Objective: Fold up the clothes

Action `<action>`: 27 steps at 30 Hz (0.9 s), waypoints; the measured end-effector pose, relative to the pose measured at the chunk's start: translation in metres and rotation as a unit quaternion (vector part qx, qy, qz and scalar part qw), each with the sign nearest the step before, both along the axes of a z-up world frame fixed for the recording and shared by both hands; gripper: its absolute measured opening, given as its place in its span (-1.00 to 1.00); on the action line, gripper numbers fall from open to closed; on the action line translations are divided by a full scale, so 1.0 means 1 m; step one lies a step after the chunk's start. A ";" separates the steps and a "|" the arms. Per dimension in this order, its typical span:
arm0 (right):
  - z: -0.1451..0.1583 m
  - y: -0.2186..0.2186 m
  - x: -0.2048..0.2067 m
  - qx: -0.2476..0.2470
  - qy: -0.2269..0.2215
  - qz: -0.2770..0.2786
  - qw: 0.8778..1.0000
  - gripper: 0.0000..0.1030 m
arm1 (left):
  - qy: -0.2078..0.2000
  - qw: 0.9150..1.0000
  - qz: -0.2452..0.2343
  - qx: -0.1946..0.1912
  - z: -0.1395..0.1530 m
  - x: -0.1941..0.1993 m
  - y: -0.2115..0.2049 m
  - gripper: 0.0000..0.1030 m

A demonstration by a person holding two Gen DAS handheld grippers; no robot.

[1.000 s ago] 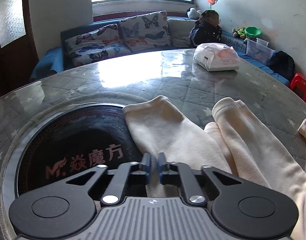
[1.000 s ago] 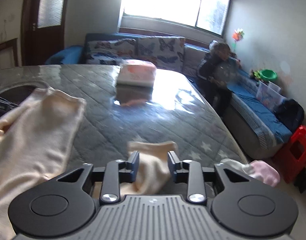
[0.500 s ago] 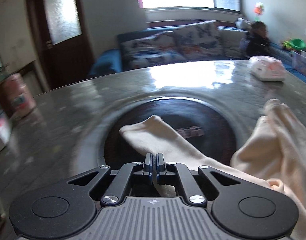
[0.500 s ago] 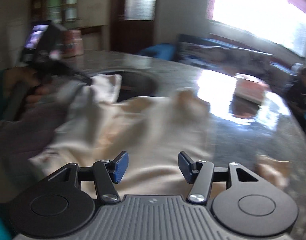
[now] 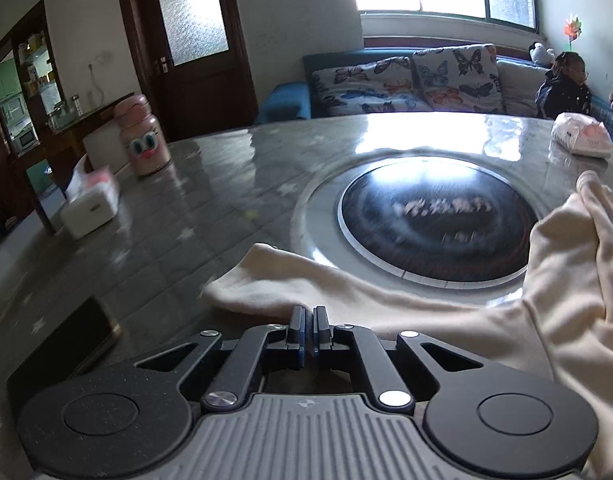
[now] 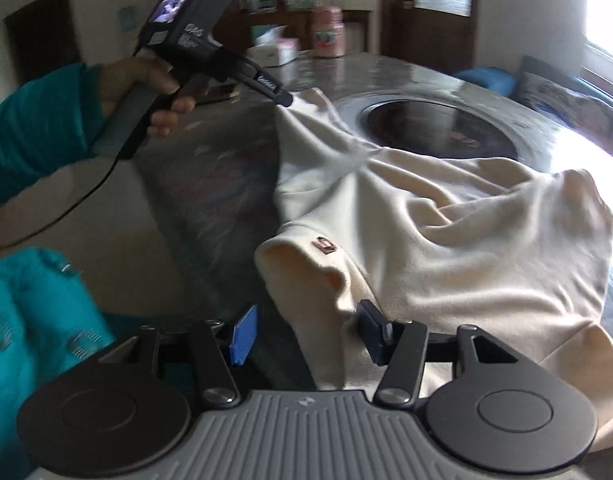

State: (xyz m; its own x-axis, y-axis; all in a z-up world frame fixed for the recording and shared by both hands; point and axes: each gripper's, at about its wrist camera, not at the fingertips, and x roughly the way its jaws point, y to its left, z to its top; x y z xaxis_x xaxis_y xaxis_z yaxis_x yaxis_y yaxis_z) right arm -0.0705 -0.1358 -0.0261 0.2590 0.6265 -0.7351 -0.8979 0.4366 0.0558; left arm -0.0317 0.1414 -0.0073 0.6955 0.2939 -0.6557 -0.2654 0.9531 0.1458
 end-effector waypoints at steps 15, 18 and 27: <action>0.068 -0.046 0.066 0.066 -0.002 -0.092 0.994 0.05 | -0.016 0.995 -0.089 -0.044 0.025 -0.005 -0.015 -0.34; 0.067 -0.055 0.104 0.062 -0.029 -0.167 0.983 0.03 | -0.019 0.988 -0.143 -0.052 0.023 0.018 -0.045 -0.34; 0.035 -0.065 0.188 0.051 -0.021 -0.281 0.958 -0.04 | -0.006 0.963 -0.267 -0.026 0.002 0.087 -0.118 -0.08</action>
State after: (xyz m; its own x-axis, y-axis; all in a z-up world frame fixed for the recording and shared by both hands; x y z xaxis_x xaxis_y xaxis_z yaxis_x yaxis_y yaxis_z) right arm 0.1174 -0.2008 0.0085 0.6040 0.4473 -0.6596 -0.5255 0.8458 0.0924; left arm 0.0557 0.0238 -0.0049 0.7464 -0.1405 -0.6505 0.2634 0.9600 0.0949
